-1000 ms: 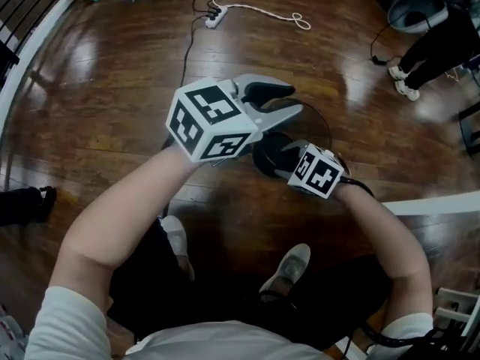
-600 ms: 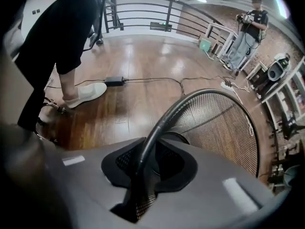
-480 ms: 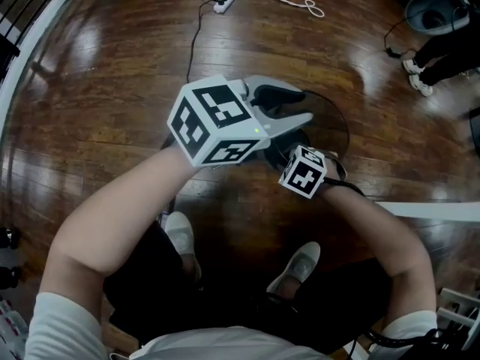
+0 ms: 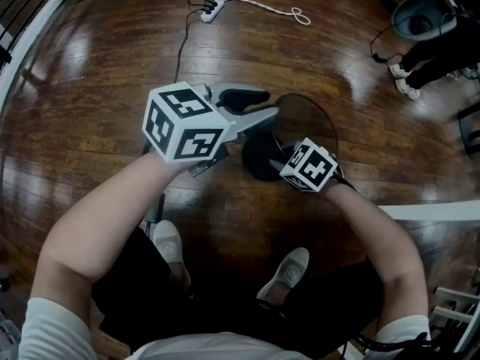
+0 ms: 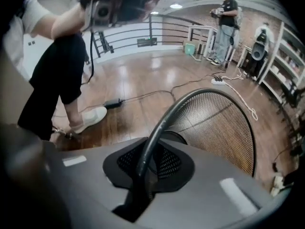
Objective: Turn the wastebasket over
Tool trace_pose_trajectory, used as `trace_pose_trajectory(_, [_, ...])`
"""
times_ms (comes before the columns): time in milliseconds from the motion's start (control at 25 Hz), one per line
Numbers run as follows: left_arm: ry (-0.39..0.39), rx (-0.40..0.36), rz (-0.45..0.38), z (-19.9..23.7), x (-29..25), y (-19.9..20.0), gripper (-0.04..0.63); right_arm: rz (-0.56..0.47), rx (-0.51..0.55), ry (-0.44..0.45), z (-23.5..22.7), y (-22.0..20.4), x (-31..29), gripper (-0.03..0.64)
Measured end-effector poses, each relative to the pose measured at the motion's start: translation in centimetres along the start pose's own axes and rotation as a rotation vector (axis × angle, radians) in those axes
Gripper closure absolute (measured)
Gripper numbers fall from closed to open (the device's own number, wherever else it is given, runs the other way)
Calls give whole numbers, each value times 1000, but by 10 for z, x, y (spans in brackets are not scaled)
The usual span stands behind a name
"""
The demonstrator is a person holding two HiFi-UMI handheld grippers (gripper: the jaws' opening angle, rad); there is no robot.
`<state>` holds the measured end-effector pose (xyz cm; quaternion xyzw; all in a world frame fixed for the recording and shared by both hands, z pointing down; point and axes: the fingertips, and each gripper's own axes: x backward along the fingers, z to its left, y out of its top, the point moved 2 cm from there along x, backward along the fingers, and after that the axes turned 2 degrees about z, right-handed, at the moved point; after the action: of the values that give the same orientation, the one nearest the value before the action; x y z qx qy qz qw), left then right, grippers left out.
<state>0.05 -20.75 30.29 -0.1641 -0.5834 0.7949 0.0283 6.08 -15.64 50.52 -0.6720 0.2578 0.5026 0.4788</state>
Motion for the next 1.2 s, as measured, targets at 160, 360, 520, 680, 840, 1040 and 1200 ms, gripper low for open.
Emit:
trace_pose_trajectory(160, [13, 3, 8, 5, -2, -6, 486, -144, -193, 67, -24, 2, 30, 580])
trace_pose_trajectory(360, [62, 16, 16, 17, 4, -16, 485, -354, -370, 164, -41, -12, 59, 584])
trace_pose_trajectory(520, [94, 103, 34, 28, 0, -33, 483, -574, -531, 263, -57, -37, 72, 589])
trace_pose_trajectory(680, [115, 189, 76, 33, -2, -62, 468, -724, -618, 337, -56, -65, 64, 591])
trace_pose_trajectory(840, [155, 265, 115, 48, -5, -102, 466, -811, -651, 396, -48, -83, 56, 592])
trace_pose_trajectory(1040, [201, 334, 167, 61, -23, -168, 418, -918, -712, 459, -51, -110, 53, 591])
trace_pose_trajectory(1200, [168, 365, 223, 54, -42, -204, 380, -958, -786, 498, -56, -134, 46, 592])
